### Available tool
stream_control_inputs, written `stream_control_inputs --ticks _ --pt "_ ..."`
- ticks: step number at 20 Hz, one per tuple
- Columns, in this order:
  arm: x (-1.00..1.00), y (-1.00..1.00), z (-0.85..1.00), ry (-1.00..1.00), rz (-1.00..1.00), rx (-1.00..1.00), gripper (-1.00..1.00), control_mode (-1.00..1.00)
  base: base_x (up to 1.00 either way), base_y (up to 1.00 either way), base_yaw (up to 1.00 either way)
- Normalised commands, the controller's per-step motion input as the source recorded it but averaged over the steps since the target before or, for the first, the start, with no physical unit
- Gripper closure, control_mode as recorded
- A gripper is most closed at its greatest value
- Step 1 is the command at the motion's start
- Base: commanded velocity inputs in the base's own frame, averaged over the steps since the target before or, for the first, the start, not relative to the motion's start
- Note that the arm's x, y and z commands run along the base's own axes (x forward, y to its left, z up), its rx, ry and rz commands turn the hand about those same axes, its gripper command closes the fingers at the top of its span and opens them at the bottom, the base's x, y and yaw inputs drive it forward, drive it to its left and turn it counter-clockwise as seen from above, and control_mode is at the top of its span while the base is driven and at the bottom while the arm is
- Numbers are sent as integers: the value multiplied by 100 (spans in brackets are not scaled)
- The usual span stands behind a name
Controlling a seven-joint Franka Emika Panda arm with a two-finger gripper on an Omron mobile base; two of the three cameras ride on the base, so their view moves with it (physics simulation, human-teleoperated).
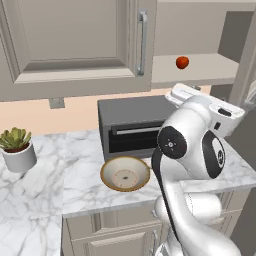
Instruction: Open the cabinet. Pick the banana and apple from the cabinet and place them into the bowl. Then close the cabinet.
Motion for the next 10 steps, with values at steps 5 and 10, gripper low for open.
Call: stream_control_inputs --ticks 5,10 --pt "-4 -100 0 0 -37 10 -100 -100 0 0 0" --pt "-1 -100 -1 0 -33 11 -100 -100 0 0 0"
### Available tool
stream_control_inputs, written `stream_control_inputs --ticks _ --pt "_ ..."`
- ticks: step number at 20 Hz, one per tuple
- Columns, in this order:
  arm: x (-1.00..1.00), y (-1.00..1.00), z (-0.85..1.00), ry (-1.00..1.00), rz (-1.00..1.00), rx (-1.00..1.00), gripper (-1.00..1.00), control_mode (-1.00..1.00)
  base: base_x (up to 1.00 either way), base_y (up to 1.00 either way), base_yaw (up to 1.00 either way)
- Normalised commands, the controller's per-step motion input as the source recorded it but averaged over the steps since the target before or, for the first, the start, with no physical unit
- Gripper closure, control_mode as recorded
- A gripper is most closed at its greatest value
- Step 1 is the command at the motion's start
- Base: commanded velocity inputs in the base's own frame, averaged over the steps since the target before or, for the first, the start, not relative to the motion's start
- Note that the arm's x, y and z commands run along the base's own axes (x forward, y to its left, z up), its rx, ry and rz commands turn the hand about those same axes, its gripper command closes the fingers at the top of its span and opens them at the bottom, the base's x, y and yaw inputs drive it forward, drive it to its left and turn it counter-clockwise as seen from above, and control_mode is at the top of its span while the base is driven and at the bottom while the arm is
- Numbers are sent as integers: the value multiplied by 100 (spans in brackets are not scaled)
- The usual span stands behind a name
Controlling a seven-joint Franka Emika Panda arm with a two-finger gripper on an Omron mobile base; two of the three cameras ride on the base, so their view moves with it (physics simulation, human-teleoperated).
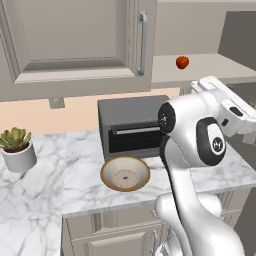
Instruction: Open the cabinet. Pick the banana and apple from the cabinet and place them into the bowl. Then close the cabinet.
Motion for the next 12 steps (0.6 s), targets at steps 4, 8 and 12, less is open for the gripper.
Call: stream_control_inputs --ticks 4,8,12 --pt "0 -100 -3 -1 -27 12 -100 -100 0 0 0" --pt "0 -100 -8 -5 -12 12 -100 -100 0 0 0" --pt "0 -73 -3 -10 0 5 -100 -100 0 0 0"
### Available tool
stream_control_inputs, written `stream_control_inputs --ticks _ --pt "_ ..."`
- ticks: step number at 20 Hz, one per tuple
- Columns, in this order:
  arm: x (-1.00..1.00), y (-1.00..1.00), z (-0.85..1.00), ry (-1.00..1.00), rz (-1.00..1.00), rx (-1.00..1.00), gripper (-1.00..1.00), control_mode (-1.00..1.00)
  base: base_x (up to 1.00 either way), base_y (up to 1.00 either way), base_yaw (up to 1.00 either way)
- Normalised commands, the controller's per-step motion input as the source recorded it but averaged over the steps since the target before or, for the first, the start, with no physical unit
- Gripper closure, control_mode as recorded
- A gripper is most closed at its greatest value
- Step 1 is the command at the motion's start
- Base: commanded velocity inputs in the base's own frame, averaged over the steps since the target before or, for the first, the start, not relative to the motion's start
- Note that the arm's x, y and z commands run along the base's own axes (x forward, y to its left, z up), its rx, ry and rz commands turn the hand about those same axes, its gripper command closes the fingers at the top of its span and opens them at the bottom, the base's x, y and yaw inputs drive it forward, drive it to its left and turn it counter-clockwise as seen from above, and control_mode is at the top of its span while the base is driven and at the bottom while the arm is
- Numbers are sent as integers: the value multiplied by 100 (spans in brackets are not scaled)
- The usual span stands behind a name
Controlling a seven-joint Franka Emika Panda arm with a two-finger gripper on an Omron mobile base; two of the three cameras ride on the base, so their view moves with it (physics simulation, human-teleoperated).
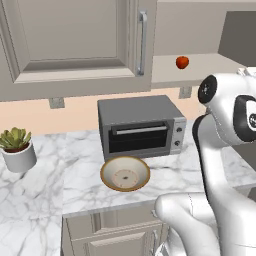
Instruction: Open the cabinet. Pick the banana and apple from the cabinet and place them into the bowl. Then close the cabinet.
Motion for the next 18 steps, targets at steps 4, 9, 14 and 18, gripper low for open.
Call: stream_control_inputs --ticks 4,9,14,18 --pt "0 -55 0 -8 0 2 -100 -100 0 0 0" --pt "-11 3 -1 -2 1 0 -100 -100 0 0 0" --pt "-43 79 0 -3 23 -7 -100 -100 0 0 0" --pt "-49 100 0 0 46 -11 -100 -100 0 0 0"
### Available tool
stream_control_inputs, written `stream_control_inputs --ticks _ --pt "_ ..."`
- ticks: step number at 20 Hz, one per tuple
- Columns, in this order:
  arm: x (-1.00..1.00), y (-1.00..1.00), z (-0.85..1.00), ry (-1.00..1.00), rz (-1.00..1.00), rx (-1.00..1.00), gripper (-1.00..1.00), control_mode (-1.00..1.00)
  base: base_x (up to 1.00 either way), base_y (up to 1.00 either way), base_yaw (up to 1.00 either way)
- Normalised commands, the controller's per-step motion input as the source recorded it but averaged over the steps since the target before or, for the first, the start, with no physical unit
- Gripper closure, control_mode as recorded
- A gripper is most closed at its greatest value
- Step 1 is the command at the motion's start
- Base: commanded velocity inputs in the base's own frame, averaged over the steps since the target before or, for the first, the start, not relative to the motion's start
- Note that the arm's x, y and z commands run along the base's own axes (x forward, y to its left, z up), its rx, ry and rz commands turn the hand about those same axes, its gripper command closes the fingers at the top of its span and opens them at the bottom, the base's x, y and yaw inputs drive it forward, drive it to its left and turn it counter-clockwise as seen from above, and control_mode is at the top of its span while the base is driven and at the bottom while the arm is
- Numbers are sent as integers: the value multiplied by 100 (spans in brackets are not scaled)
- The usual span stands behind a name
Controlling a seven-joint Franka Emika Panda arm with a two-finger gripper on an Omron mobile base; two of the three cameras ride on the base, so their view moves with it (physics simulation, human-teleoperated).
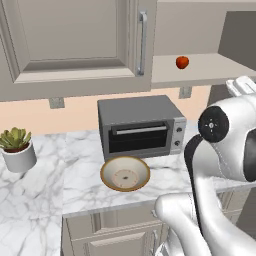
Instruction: Open the cabinet. Pick the banana and apple from the cabinet and place them into the bowl. Then close the cabinet.
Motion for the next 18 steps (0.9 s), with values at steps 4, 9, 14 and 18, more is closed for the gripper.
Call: stream_control_inputs --ticks 4,9,14,18 --pt "-31 87 0 0 57 -9 -100 -100 0 0 0" --pt "-2 73 0 0 56 -5 -100 -100 0 0 0" --pt "23 55 0 -3 48 -6 -100 -100 0 0 0" --pt "35 38 0 -25 39 -12 -100 -100 0 0 0"
